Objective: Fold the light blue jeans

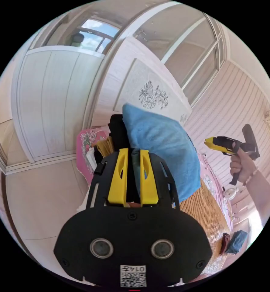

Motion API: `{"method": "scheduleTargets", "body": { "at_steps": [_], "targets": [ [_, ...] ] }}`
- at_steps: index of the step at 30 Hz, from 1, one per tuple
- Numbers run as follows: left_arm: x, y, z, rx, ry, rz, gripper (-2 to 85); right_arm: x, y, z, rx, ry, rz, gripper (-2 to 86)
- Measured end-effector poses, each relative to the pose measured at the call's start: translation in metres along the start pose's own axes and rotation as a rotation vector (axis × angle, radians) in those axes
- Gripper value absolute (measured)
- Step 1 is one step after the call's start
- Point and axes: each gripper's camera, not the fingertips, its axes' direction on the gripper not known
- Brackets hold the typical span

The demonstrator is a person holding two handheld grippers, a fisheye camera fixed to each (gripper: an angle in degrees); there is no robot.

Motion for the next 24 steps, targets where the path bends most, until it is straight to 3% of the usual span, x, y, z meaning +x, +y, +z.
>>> {"method": "scheduleTargets", "body": {
  "at_steps": [5,9,13,15,17,18,24],
  "targets": [
    [0.003,0.005,-0.018,0.064,0.028,0.036,6.6,0.017,0.057,-0.039,0.085,0.101,-0.122,6.8],
    [0.019,0.01,-0.032,0.111,0.035,0.087,6.6,0.036,0.077,-0.038,0.078,0.071,-0.06,10.6],
    [0.037,0.012,-0.009,0.013,-0.013,0.136,8.0,0.072,0.083,0.013,-0.003,-0.026,0.142,15.3],
    [0.045,0.014,-0.001,0.001,-0.063,0.169,6.3,0.086,0.083,0.032,-0.032,-0.123,0.212,14.2],
    [0.05,0.015,0.001,0.001,-0.079,0.19,3.2,0.089,0.071,0.038,-0.025,-0.298,0.215,7.7],
    [0.053,0.016,0.0,0.012,-0.089,0.2,0.8,0.085,0.065,0.037,-0.026,-0.278,0.202,6.9],
    [0.069,0.013,-0.002,0.165,-0.149,0.127,-0.7,-0.016,-0.015,0.009,0.088,0.023,-0.37,3.6]
  ]
}}
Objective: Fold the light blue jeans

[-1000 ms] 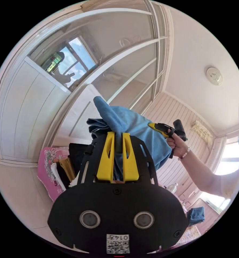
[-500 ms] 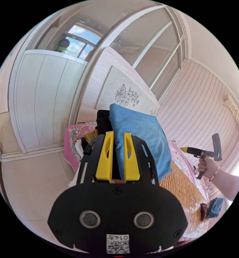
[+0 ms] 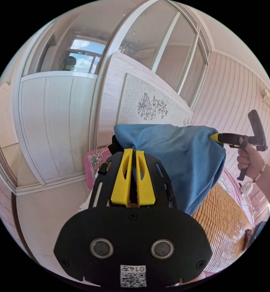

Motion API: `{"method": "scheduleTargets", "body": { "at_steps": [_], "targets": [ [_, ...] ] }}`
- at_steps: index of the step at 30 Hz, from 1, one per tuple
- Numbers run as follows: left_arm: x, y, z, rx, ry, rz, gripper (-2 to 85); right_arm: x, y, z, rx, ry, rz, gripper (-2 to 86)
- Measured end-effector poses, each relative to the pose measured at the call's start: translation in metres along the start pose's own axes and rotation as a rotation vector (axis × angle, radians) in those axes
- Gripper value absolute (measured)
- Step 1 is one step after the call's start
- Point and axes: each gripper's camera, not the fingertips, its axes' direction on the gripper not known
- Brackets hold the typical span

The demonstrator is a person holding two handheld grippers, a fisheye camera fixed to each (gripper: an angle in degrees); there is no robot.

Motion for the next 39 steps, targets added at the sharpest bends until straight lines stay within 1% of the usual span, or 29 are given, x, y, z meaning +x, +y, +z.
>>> {"method": "scheduleTargets", "body": {
  "at_steps": [1,3,4,5,6,7,8,10,12,13,14,15,17,18,20,21,23,24,25,26,27,28,30,31,33,34,36,37,39],
  "targets": [
    [0.003,-0.001,0.002,0.002,0.0,-0.006,-0.7,-0.002,-0.006,0.004,0.01,0.054,-0.008,3.6],
    [0.013,0.0,0.02,-0.094,0.037,-0.016,-0.7,0.016,0.003,0.022,-0.044,0.062,0.114,4.0],
    [0.015,0.002,0.024,-0.105,0.045,-0.028,-0.7,0.035,0.02,0.041,-0.139,0.029,0.236,4.3],
    [0.017,0.006,0.025,-0.106,0.067,-0.043,-0.7,0.05,0.042,0.056,-0.204,-0.016,0.307,4.6],
    [0.021,0.009,0.023,-0.111,0.096,-0.024,-0.6,0.056,0.053,0.059,-0.206,-0.045,0.331,4.8],
    [0.024,0.01,0.021,-0.116,0.105,0.0,-0.6,0.064,0.074,0.055,-0.16,-0.107,0.373,4.3],
    [0.034,0.012,0.015,-0.123,0.105,0.069,-0.4,0.067,0.094,0.046,-0.116,-0.151,0.401,3.6],
    [0.05,0.017,0.006,-0.13,0.074,0.163,0.0,0.062,0.126,0.028,-0.09,-0.146,0.382,2.1],
    [0.062,0.021,-0.008,-0.15,0.074,0.194,0.8,0.052,0.17,0.005,-0.109,-0.087,0.342,1.0],
    [0.063,0.022,-0.012,-0.146,0.084,0.189,0.9,0.042,0.207,-0.014,-0.126,-0.033,0.326,0.6],
    [0.063,0.025,-0.025,-0.123,0.106,0.164,1.0,0.03,0.249,-0.036,-0.141,0.036,0.325,0.5],
    [0.063,0.028,-0.042,-0.084,0.12,0.152,0.9,0.022,0.271,-0.048,-0.148,0.076,0.328,0.4],
    [0.07,0.037,-0.072,-0.027,0.125,0.18,0.3,-0.019,0.368,-0.095,-0.191,0.283,0.365,0.4],
    [0.079,0.046,-0.093,0.002,0.135,0.215,-0.2,-0.032,0.394,-0.107,-0.203,0.347,0.387,0.4],
    [0.098,0.063,-0.121,0.01,0.179,0.279,-0.7,-0.088,0.494,-0.149,-0.256,0.586,0.505,0.3],
    [0.115,0.077,-0.136,-0.002,0.221,0.323,-0.8,-0.104,0.519,-0.158,-0.27,0.645,0.542,0.2],
    [0.146,0.099,-0.153,-0.031,0.295,0.379,-0.8,-0.17,0.608,-0.19,-0.31,0.905,0.72,-0.1],
    [0.17,0.114,-0.162,-0.061,0.36,0.412,-0.8,-0.187,0.628,-0.198,-0.302,0.988,0.77,-0.2],
    [0.183,0.121,-0.166,-0.075,0.399,0.426,-0.7,-0.221,0.663,-0.213,-0.252,1.153,0.872,-0.4],
    [0.211,0.135,-0.172,-0.099,0.493,0.456,-0.5,-0.251,0.694,-0.226,-0.193,1.252,0.957,-0.5],
    [0.242,0.148,-0.178,-0.118,0.601,0.503,-0.1,-0.264,0.708,-0.231,-0.168,1.272,0.993,-0.5],
    [0.259,0.154,-0.18,-0.125,0.652,0.535,0.2,-0.283,0.735,-0.237,-0.13,1.278,1.047,-0.3],
    [0.33,0.176,-0.187,-0.173,0.798,0.647,2.3,-0.304,0.77,-0.242,-0.086,1.275,1.116,0.2],
    [0.348,0.181,-0.188,-0.191,0.83,0.666,2.7,-0.315,0.79,-0.242,-0.055,1.278,1.146,0.8],
    [0.419,0.202,-0.196,-0.277,0.973,0.694,3.9,-0.329,0.814,-0.239,-0.009,1.28,1.156,2.2],
    [0.436,0.208,-0.198,-0.296,1.016,0.694,4.0,-0.336,0.829,-0.235,0.02,1.271,1.152,3.7],
    [0.505,0.237,-0.214,-0.345,1.162,0.755,4.7,-0.34,0.852,-0.225,0.036,1.242,1.155,5.7],
    [0.521,0.245,-0.217,-0.351,1.183,0.778,5.1,-0.338,0.867,-0.219,0.033,1.221,1.161,6.8],
    [0.586,0.278,-0.228,-0.38,1.252,0.853,7.2,-0.333,0.888,-0.213,0.017,1.212,1.152,7.8]
  ]
}}
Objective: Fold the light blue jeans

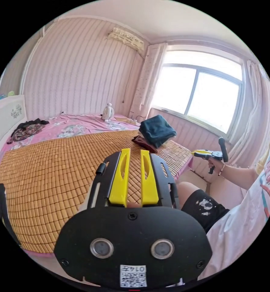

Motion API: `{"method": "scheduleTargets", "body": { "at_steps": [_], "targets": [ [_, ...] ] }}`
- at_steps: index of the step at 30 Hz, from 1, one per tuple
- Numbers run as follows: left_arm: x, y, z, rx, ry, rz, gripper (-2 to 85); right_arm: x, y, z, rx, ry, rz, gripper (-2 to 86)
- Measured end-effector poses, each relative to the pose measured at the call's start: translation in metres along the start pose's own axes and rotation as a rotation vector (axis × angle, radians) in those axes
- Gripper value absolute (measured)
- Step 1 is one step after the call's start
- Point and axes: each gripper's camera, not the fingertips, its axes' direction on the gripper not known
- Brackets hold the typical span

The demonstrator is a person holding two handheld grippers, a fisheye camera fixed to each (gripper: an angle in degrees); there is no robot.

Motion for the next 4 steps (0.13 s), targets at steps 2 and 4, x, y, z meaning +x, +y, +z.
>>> {"method": "scheduleTargets", "body": {
  "at_steps": [2,4],
  "targets": [
    [0.015,-0.022,0.048,-0.044,0.063,0.029,8.7,0.02,0.004,0.022,0.042,0.028,0.016,8.4],
    [0.027,-0.044,0.096,-0.096,0.108,0.054,10.0,0.044,0.0,0.038,0.094,0.03,0.056,8.8]
  ]
}}
